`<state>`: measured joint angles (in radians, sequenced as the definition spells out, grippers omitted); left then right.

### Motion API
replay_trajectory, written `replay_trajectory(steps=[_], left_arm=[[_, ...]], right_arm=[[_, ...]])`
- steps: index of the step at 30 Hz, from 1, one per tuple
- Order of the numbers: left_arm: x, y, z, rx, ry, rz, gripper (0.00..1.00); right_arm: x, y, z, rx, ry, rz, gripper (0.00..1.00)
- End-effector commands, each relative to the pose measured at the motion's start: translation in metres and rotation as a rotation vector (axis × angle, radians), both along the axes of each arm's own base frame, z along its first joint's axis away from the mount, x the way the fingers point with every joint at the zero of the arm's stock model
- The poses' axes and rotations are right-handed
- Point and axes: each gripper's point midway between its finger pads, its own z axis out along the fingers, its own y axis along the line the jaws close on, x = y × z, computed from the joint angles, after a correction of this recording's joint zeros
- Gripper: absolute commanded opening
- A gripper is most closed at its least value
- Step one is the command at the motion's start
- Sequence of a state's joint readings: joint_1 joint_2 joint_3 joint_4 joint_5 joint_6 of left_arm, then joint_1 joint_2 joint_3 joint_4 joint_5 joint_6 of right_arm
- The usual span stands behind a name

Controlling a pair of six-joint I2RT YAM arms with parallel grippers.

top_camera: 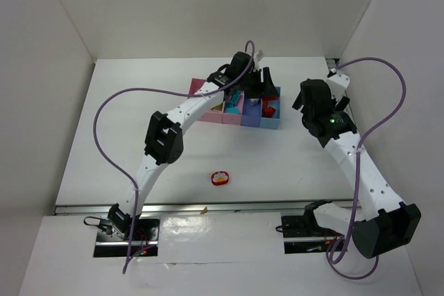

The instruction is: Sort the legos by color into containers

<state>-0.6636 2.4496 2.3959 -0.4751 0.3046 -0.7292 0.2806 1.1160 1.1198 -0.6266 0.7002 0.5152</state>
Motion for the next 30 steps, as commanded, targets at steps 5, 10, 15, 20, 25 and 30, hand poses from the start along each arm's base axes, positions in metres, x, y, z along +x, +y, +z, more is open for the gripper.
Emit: replay_trajectory(steps=[5, 10, 15, 20, 25, 30], left_arm=[[0.04, -0.04, 0.029, -0.239, -0.16, 0.009, 0.57], [0.062, -0.04, 0.017, -0.237, -0.208, 0.091, 0.66], [0.066, -0.035, 0.007, -0.218, -0.2, 0.096, 0.91], [0.054, -0.039, 0.006, -0.222, -0.198, 0.01, 1.0], [0.031, -0.04, 0.077, -0.33, -0.249, -0.071, 1.0], [0.011, -0.025, 0.139, -0.393, -0.276, -0.096, 1.0]], right_arm=[[-0.023, -0.021, 0.043, -0.017, -0.069, -0.09, 0.9], [-0.029, -0.027, 0.051, -0.044, -0.066, -0.101, 0.9], [-0.02, -0.018, 0.043, -0.027, -0.053, -0.059, 0.9], [-0.014, -0.014, 0.041, -0.027, -0.052, -0.033, 0.9], [-0.011, -0.006, 0.027, -0.006, -0.031, 0.007, 0.9], [-0.006, 0.006, 0.02, 0.036, -0.033, 0.054, 0.89]])
